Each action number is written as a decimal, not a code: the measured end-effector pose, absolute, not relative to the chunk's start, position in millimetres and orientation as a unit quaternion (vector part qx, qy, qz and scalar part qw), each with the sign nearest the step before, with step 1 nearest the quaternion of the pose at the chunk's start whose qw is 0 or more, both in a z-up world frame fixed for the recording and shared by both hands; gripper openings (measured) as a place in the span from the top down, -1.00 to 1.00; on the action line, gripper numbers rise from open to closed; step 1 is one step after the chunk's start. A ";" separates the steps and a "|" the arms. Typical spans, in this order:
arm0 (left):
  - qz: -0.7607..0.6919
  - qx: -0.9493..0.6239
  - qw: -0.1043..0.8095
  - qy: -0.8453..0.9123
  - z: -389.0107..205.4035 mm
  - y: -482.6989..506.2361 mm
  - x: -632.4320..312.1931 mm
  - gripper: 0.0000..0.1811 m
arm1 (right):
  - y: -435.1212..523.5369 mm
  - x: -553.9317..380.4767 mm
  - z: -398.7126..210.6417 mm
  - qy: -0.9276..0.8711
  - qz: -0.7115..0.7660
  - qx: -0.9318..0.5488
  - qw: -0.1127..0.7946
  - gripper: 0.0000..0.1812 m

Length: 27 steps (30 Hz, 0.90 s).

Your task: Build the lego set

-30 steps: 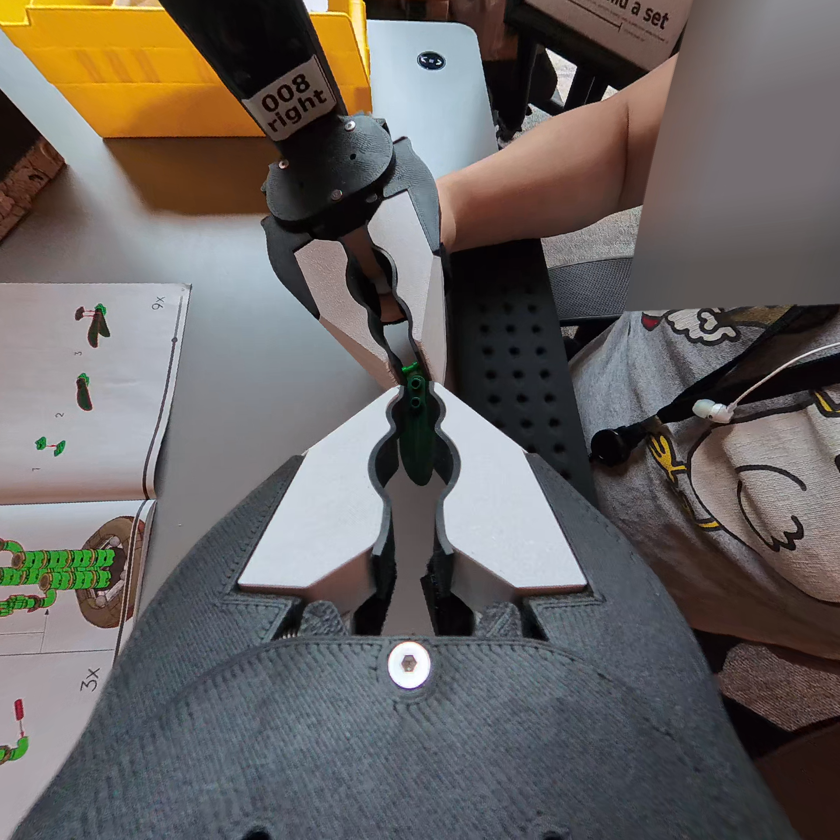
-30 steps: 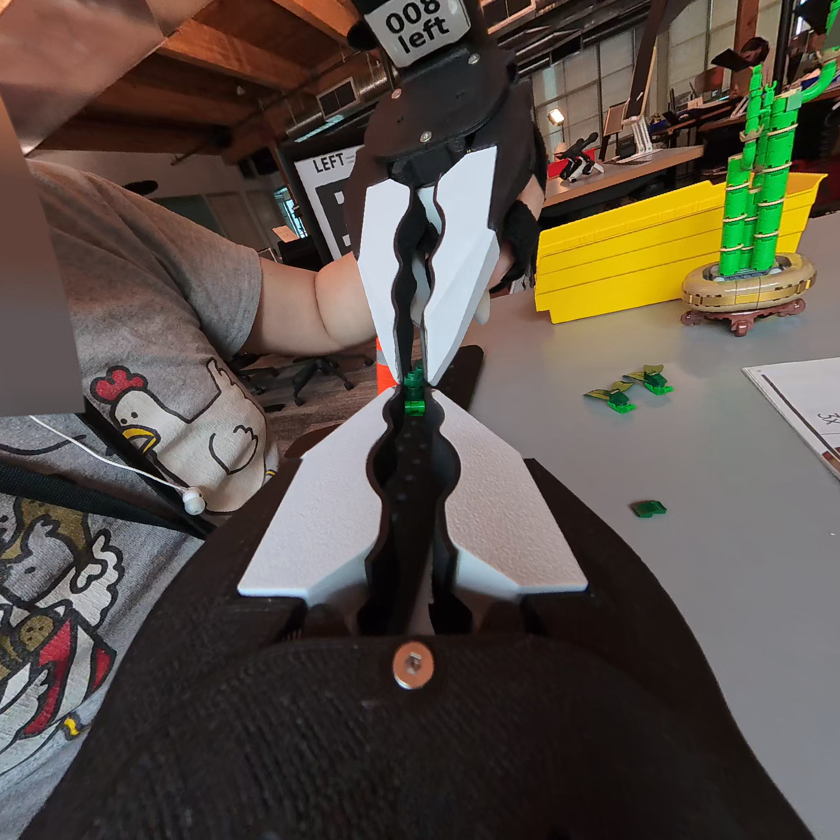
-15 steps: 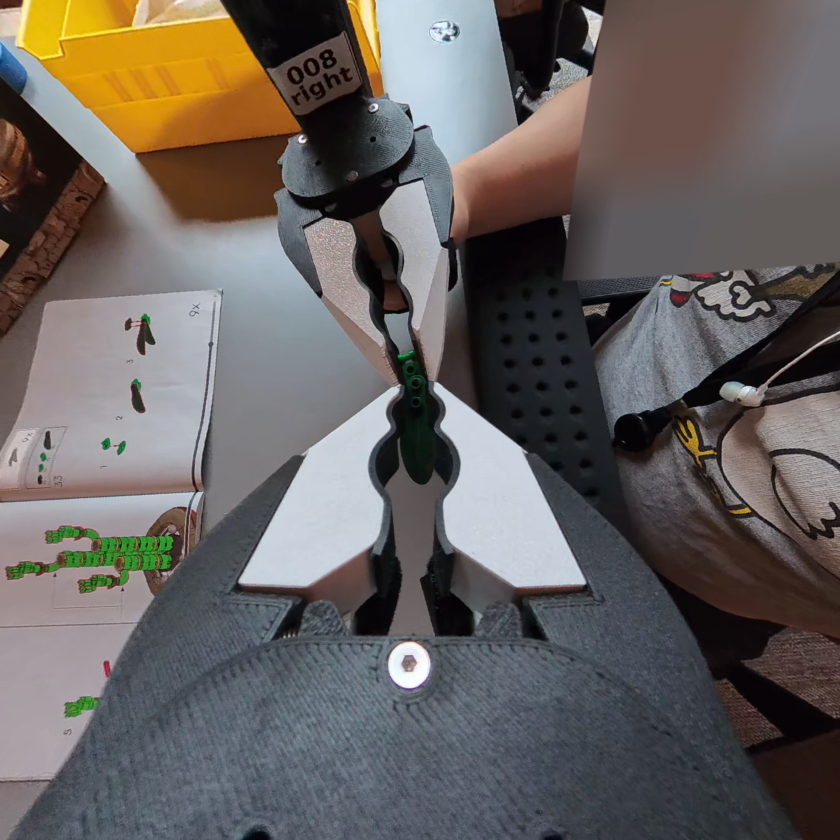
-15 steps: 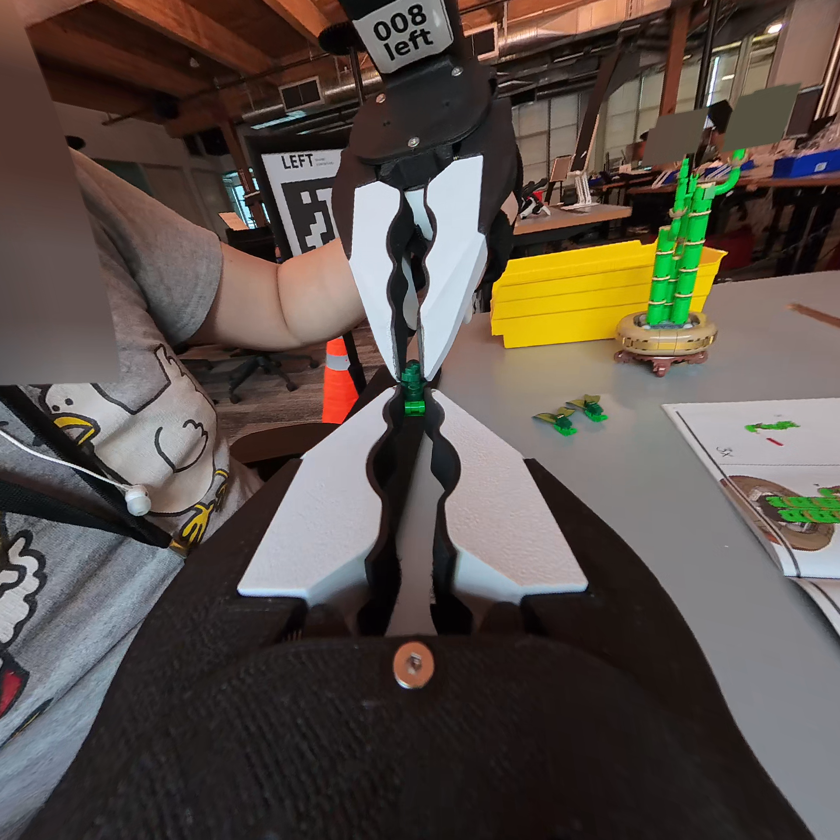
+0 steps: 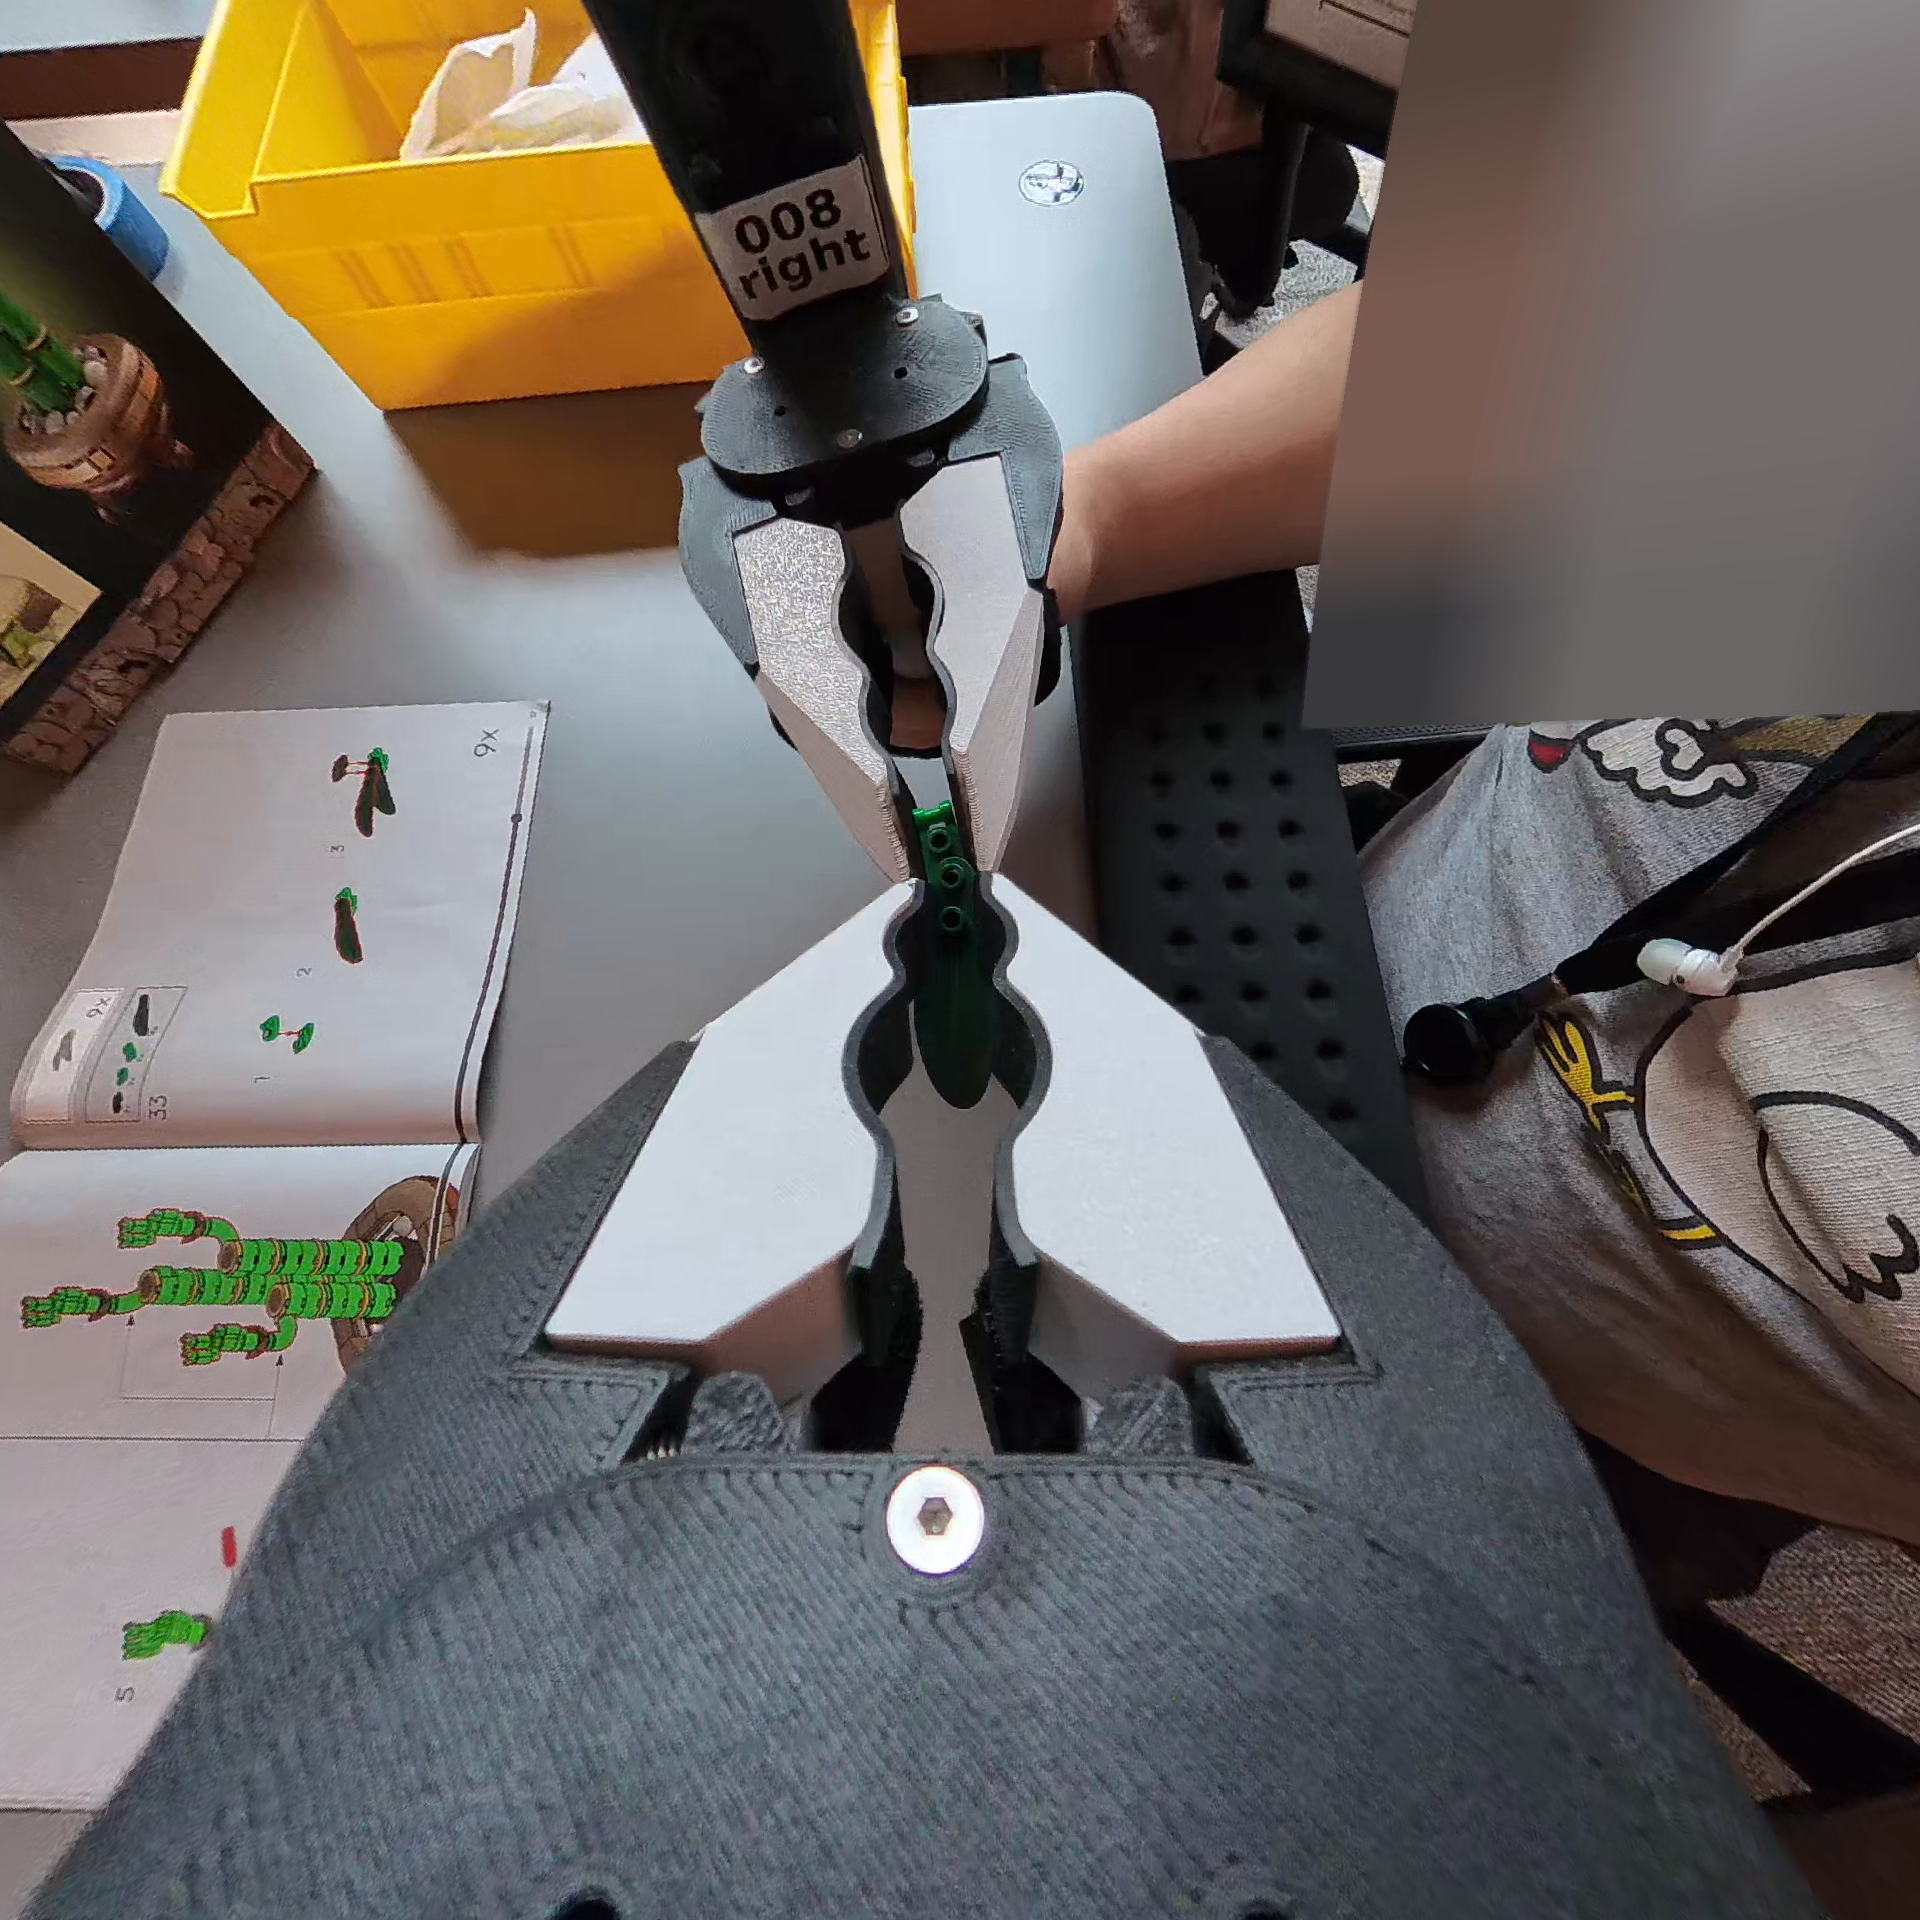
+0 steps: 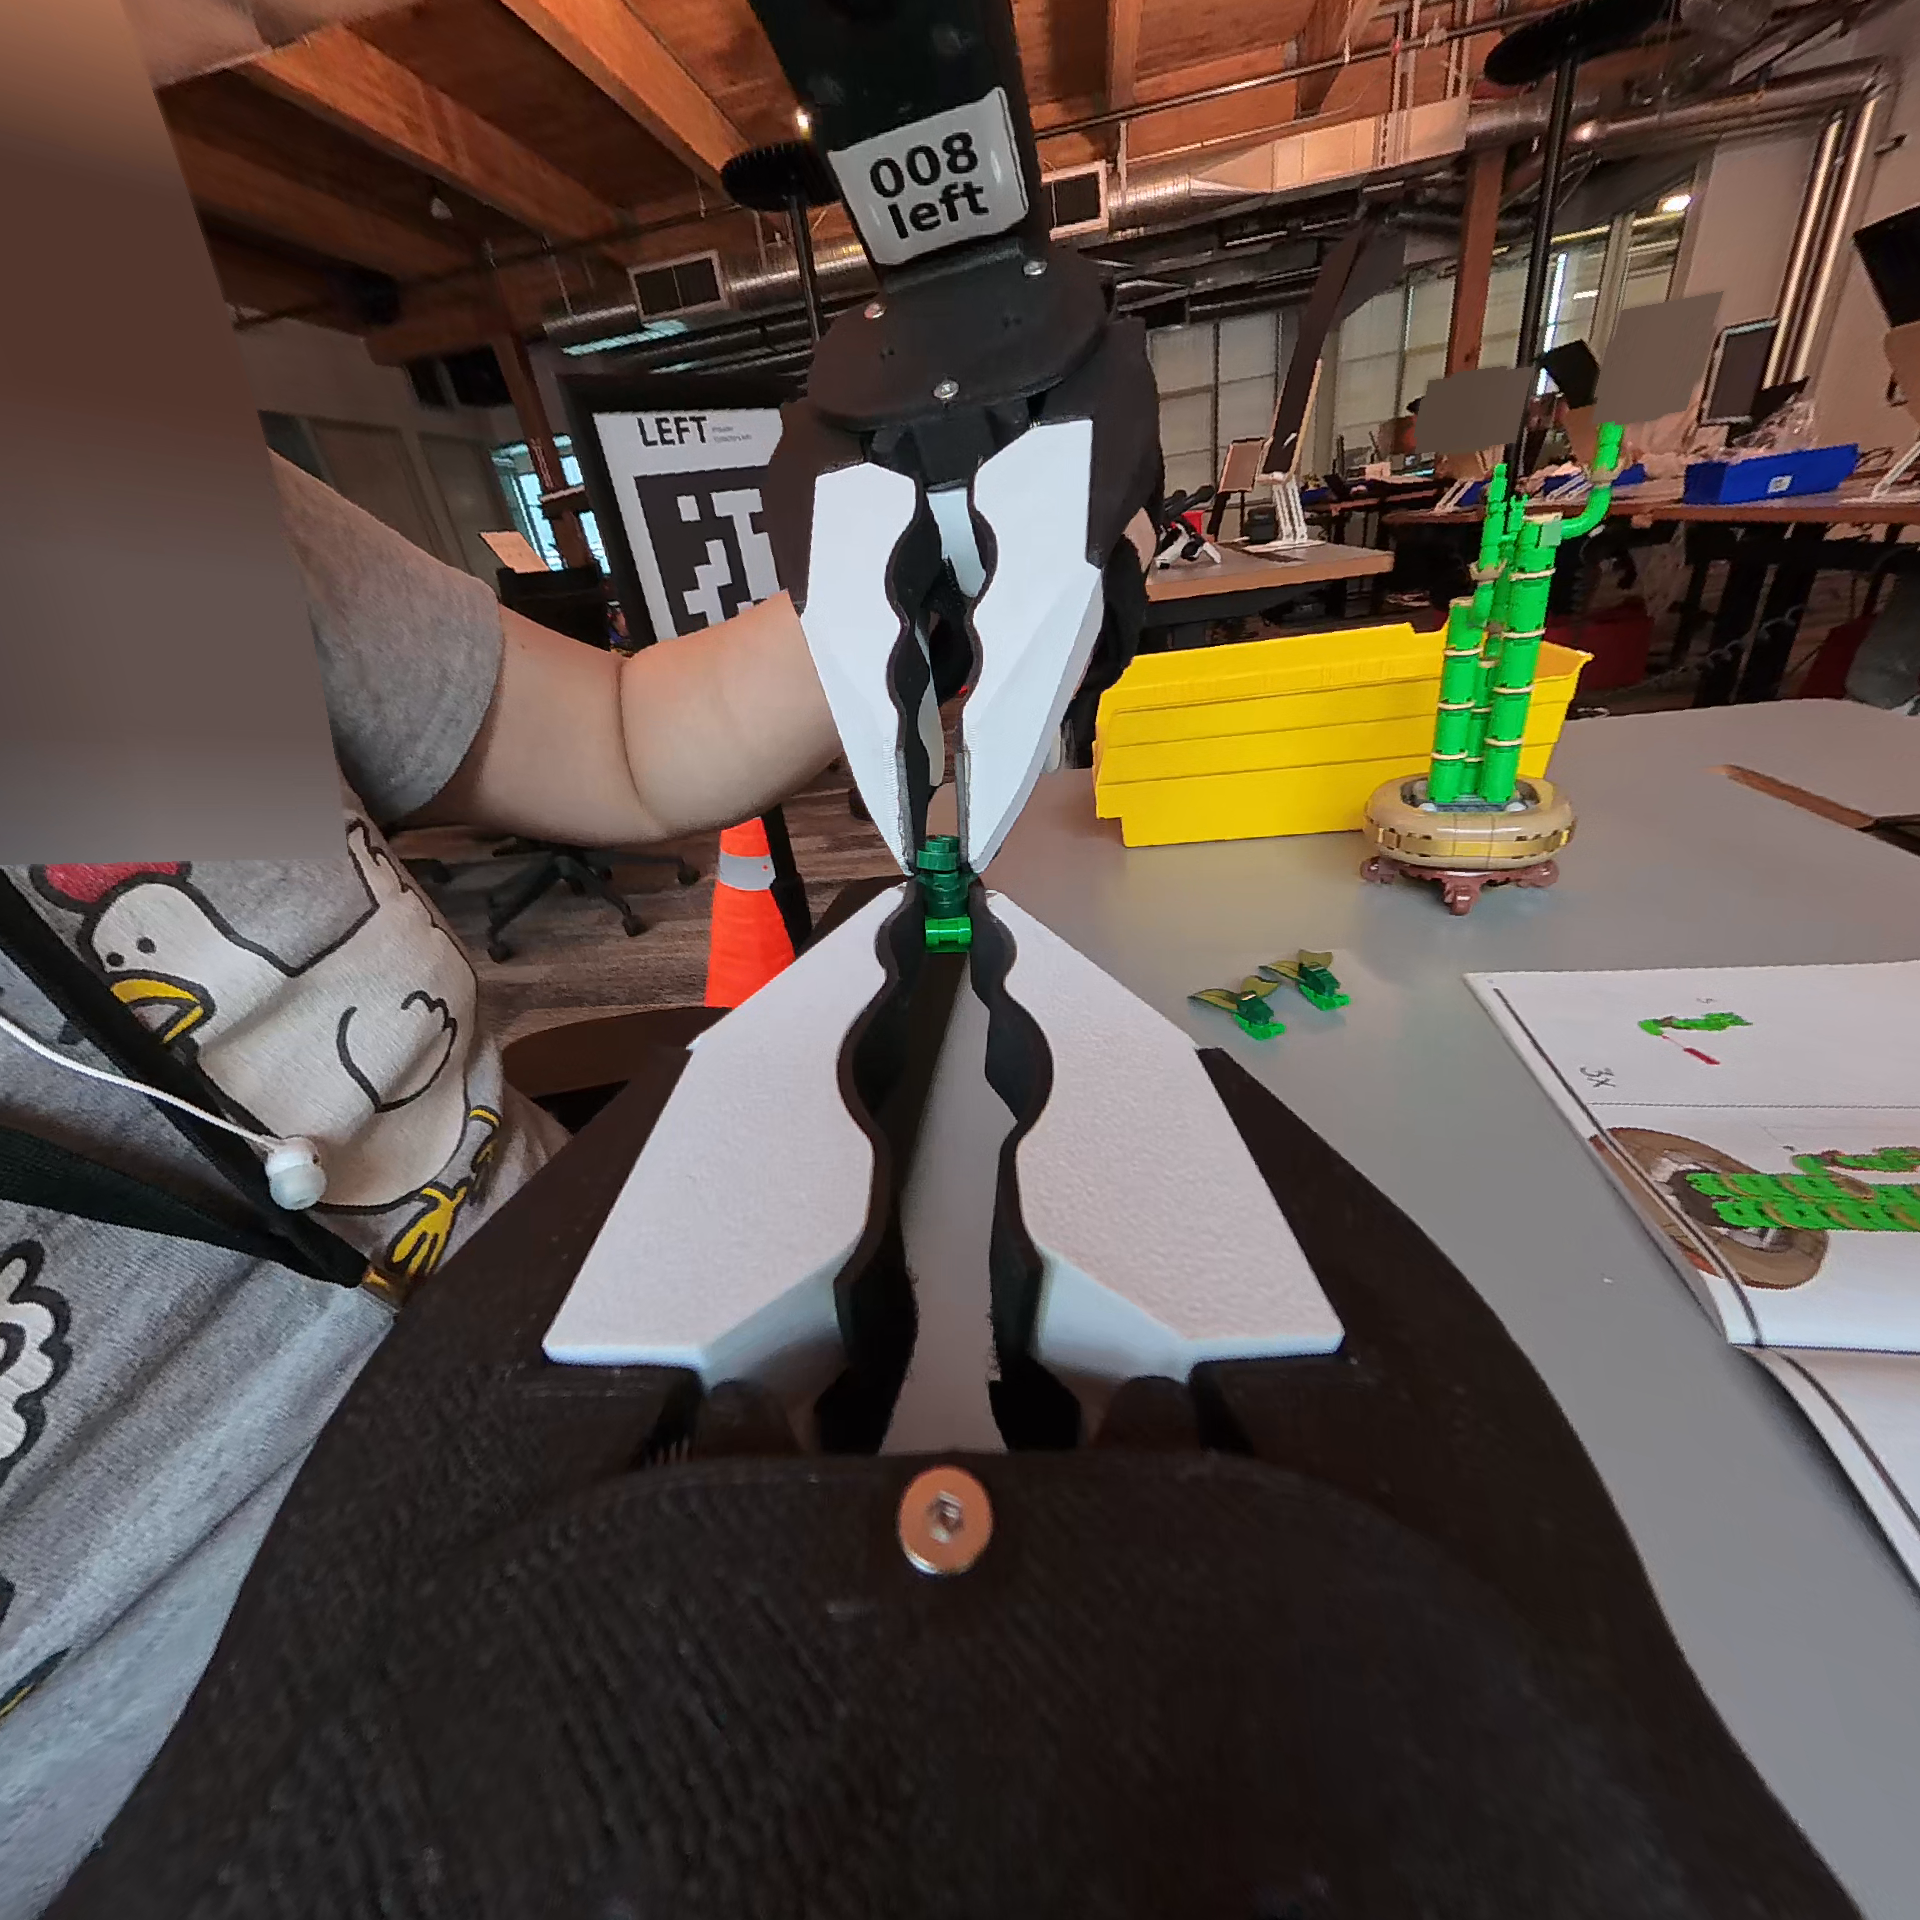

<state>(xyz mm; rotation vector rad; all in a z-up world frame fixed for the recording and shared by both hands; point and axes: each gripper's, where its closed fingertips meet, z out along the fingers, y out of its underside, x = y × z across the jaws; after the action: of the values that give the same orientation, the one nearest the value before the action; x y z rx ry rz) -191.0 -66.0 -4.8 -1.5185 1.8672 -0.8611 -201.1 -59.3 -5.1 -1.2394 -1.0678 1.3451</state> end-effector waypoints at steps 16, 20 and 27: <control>-0.193 -0.561 0.198 0.780 -41.1 -70.2 -208.9 0.93 | -62.4 -218.2 -39.3 -0.527 0.428 -0.551 0.486 0.94; -0.167 -0.554 0.163 0.799 -48.9 -75.4 -213.6 0.93 | -68.0 -222.4 -45.6 -0.533 0.442 -0.560 0.455 0.94; -0.151 -0.558 0.185 0.794 -41.2 -68.6 -210.2 0.93 | -61.5 -218.4 -36.2 -0.505 0.446 -0.566 0.475 0.95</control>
<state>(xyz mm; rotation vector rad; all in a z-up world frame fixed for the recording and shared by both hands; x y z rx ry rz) -210.2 -68.6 -41.2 -1.5740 2.2392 -0.4269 -218.4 -61.5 -36.2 -1.3826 -1.2358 1.0900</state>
